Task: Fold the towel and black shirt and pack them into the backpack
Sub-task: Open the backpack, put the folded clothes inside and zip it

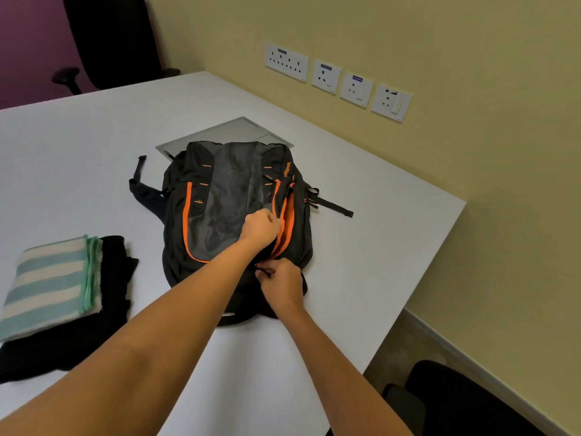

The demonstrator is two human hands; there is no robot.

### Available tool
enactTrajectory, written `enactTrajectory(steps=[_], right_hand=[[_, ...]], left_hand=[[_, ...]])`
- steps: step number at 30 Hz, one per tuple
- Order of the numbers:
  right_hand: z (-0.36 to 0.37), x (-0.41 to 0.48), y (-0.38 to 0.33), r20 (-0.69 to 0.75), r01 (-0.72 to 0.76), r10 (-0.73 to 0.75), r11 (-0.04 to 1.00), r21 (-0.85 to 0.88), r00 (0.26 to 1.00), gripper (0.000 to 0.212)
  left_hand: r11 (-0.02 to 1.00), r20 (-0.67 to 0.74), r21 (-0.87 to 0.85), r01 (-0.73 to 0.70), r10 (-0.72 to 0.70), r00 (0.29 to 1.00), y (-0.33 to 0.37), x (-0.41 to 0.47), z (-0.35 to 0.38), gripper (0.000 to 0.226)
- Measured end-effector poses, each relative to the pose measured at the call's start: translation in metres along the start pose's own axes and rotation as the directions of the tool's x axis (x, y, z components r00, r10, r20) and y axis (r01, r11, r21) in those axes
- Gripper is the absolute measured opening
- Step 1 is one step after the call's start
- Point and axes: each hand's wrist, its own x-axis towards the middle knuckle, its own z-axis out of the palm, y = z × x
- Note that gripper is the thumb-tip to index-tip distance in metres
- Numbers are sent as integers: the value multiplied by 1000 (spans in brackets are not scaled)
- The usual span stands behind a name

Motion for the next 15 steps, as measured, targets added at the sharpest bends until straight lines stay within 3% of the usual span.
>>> enactTrajectory(steps=[4,7,11,13,15], right_hand=[[-1,7,-3,-3,-231,244,922,311,970,21],[-1,4,-1,0,-233,248,907,351,969,19],[-4,2,0,43,-108,101,968,225,994,21],[-6,5,1,-1,23,-23,996,89,1000,23],[-10,16,6,-88,228,-256,941,-249,963,16]], left_hand=[[980,115,192,42,-65,991,-25,-18,-14,17],[936,112,316,157,-201,973,-45,-28,-23,39],[929,227,105,355,-369,901,-54,-36,-25,35],[941,204,41,335,-336,919,-56,-36,-24,30],[968,164,116,221,-238,957,-59,-37,-24,33]])
